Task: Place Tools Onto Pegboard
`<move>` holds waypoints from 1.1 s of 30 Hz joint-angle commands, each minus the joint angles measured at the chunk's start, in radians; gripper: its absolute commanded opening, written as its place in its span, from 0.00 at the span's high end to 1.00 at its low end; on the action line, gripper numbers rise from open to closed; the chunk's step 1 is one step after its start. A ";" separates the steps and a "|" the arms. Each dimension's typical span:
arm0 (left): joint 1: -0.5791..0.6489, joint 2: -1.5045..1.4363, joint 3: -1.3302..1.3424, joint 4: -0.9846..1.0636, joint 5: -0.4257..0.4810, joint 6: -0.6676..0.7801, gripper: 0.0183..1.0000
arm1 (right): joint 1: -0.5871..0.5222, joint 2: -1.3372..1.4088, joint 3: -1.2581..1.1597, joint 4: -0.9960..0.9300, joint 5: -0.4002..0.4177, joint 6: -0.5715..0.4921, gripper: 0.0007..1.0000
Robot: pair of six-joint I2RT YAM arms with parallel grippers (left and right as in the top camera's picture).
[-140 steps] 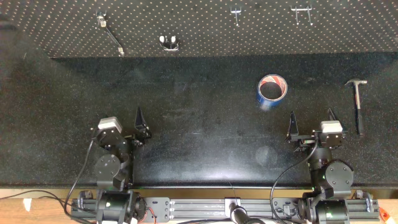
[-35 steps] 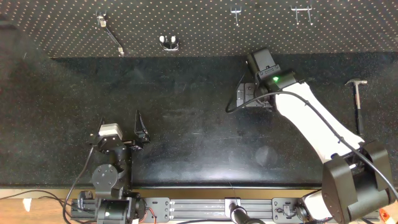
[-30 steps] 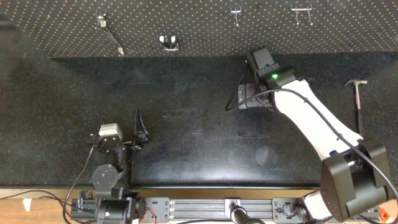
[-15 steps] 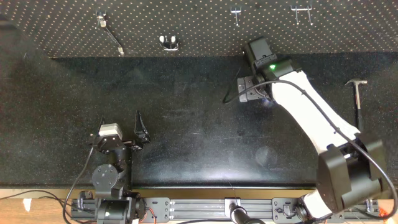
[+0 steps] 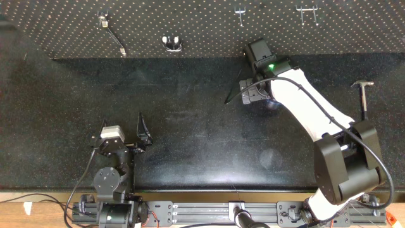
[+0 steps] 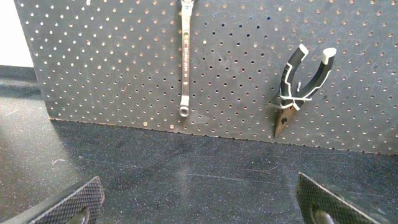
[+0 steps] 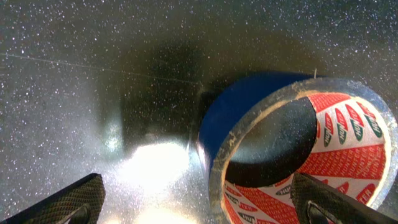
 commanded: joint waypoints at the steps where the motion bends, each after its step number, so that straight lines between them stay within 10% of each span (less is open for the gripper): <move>1: 0.004 -0.008 -0.002 -0.008 0.010 0.013 0.00 | -0.004 0.022 0.014 0.007 0.015 -0.009 0.01; 7: 0.004 -0.008 -0.002 -0.008 0.010 0.013 0.00 | -0.004 0.047 0.014 0.007 0.013 0.039 0.29; 13: 0.004 -0.008 -0.002 -0.008 0.010 0.013 0.00 | -0.004 0.050 0.014 0.006 0.009 0.055 0.92; 33: 0.004 -0.008 -0.002 -0.008 0.010 0.013 0.00 | 0.135 -0.492 0.001 0.187 -0.024 0.092 0.93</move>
